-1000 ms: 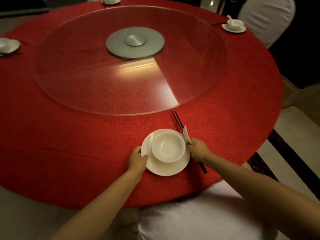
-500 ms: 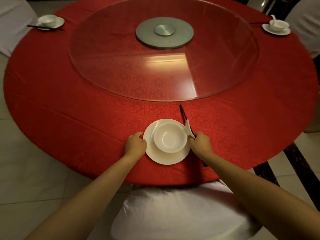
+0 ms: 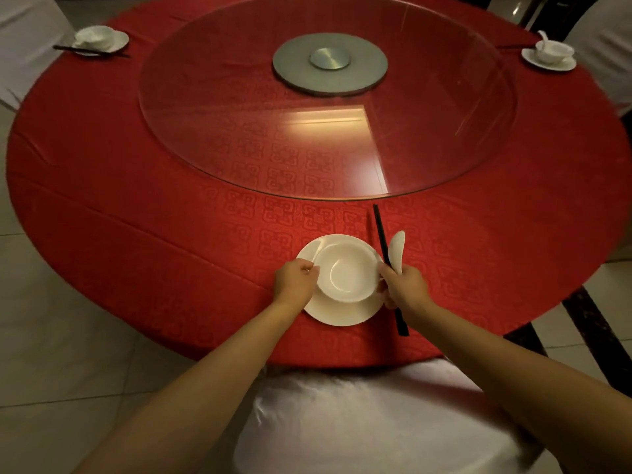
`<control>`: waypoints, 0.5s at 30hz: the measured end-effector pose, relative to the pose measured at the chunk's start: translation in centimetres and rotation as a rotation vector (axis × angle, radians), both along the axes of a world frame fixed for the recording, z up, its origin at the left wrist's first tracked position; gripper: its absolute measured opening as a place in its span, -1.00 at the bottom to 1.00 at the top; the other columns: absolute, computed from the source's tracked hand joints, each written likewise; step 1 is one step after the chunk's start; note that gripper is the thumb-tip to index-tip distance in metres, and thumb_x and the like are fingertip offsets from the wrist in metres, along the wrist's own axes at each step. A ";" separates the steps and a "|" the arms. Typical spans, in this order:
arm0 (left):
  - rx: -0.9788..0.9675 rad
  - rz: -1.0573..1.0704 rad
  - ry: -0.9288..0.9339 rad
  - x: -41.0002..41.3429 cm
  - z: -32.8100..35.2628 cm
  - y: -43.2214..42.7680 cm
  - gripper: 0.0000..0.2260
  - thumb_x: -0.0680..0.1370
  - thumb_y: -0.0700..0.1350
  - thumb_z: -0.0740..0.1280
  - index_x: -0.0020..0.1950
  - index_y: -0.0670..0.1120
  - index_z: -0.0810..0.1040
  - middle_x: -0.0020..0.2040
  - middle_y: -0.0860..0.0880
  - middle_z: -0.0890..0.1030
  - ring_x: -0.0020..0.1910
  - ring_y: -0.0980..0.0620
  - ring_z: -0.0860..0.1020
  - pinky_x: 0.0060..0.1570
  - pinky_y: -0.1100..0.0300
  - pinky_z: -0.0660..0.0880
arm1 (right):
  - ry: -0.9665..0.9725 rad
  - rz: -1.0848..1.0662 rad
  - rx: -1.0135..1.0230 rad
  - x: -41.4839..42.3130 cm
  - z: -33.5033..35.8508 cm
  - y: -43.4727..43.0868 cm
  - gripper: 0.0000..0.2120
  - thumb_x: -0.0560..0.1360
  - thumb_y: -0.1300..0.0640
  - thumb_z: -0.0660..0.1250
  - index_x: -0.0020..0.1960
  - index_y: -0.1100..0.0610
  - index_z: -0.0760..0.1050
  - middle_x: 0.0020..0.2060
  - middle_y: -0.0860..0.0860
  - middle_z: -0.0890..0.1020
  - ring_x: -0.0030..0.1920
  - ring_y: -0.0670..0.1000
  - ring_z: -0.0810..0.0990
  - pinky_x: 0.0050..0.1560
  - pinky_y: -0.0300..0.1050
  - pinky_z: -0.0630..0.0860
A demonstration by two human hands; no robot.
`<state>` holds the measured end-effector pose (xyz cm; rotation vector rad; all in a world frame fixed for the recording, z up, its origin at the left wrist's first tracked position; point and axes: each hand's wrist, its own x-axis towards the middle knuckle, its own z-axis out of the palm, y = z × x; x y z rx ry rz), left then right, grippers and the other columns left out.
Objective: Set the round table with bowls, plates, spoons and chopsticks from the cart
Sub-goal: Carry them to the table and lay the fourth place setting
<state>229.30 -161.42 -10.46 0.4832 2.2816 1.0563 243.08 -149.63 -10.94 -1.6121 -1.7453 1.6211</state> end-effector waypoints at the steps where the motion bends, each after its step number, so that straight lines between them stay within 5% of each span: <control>1: -0.001 0.005 0.008 -0.1 0.0 -0.1 -0.82 0.53 -0.18 0.30 0.01 -0.25 0.61 -0.17 -0.21 0.65 -0.17 -0.16 0.60 -0.04 -0.03 0.57 | 0.018 0.008 -0.016 -0.1 0.0 -0.4 -0.77 0.52 0.15 0.25 -0.29 0.21 0.44 -0.45 0.09 0.51 -0.55 -0.01 0.39 -0.56 -0.23 0.31; 5: 0.021 0.022 -0.001 -0.6 0.0 -0.6 -0.79 0.53 -0.18 0.28 0.06 -0.25 0.61 -0.06 -0.26 0.67 -0.05 -0.24 0.62 -0.02 0.02 0.53 | 0.019 0.040 -0.012 -0.5 0.3 -1.3 -0.78 0.52 0.18 0.25 -0.30 0.17 0.44 -0.44 0.07 0.51 -0.49 -0.01 0.40 -0.47 -0.16 0.32; 10: 0.019 0.077 0.061 -0.7 1.1 -1.2 -0.76 0.57 -0.15 0.21 0.14 -0.21 0.56 0.08 -0.17 0.63 0.07 -0.12 0.56 -0.05 0.18 0.41 | 0.076 -0.061 -0.044 0.7 1.9 -0.9 -0.78 0.58 0.19 0.15 -0.25 0.17 0.38 -0.45 0.09 0.49 -0.62 -0.04 0.34 -0.62 -0.24 0.28; 15: 0.226 -0.042 -0.098 2.6 4.9 -0.6 -0.85 0.58 -0.18 0.20 0.03 -0.15 0.55 -0.23 -0.06 0.61 -0.20 -0.07 0.57 -0.24 0.15 0.49 | 0.302 -0.106 -0.095 1.2 5.4 -0.4 -0.73 0.60 0.17 0.15 -0.27 0.16 0.40 -0.60 -0.01 0.56 -0.67 -0.14 0.40 -0.65 -0.32 0.34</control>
